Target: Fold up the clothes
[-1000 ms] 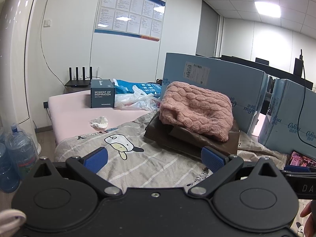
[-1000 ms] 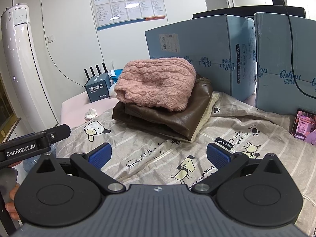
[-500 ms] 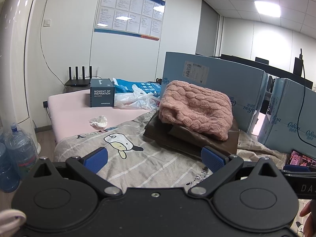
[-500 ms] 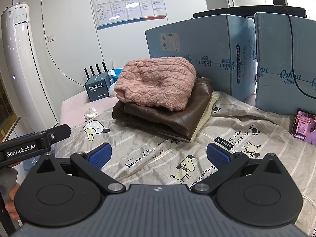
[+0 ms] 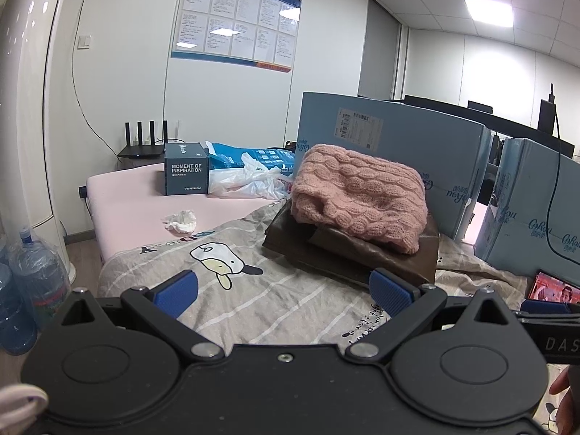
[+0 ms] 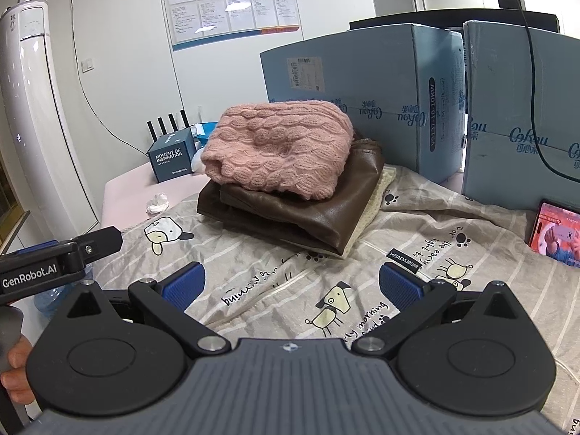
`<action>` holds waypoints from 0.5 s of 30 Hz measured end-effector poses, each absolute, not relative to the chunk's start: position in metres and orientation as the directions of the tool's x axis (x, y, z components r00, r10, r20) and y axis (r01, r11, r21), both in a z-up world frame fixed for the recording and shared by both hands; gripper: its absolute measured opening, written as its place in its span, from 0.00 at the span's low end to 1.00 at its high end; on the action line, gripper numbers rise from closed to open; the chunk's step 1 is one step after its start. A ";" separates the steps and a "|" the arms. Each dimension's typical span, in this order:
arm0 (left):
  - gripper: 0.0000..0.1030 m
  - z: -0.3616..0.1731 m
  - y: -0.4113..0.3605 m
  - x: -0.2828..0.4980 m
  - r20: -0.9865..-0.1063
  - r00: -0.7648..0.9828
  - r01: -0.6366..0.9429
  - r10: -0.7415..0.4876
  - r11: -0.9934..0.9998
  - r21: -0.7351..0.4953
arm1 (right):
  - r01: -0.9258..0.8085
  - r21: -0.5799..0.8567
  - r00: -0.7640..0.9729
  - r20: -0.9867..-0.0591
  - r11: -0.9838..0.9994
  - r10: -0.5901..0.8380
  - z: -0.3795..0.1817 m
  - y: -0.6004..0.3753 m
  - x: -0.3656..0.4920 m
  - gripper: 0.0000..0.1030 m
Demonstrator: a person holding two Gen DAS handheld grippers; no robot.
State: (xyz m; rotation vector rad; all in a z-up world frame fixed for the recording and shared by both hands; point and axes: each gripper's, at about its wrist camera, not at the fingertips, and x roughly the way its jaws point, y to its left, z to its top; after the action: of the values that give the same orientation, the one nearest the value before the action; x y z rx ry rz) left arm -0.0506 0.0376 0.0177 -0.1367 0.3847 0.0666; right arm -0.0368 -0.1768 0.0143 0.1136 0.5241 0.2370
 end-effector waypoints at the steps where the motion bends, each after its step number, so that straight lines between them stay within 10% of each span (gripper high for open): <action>1: 1.00 0.018 0.037 -0.050 -0.378 0.925 -0.091 0.039 0.989 -0.120 | -0.193 0.167 0.839 -0.482 0.967 0.250 0.014 -0.177 -0.037 1.00; 15: 1.00 0.017 0.033 -0.050 -0.370 0.928 -0.079 0.037 0.992 -0.098 | -0.196 0.165 0.835 -0.488 0.967 0.253 0.013 -0.177 -0.036 1.00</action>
State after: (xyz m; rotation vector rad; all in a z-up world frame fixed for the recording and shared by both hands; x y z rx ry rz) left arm -0.0502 0.0330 0.0175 -0.1121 0.3768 0.0594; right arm -0.0361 -0.1769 0.0134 0.1105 0.5314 0.2378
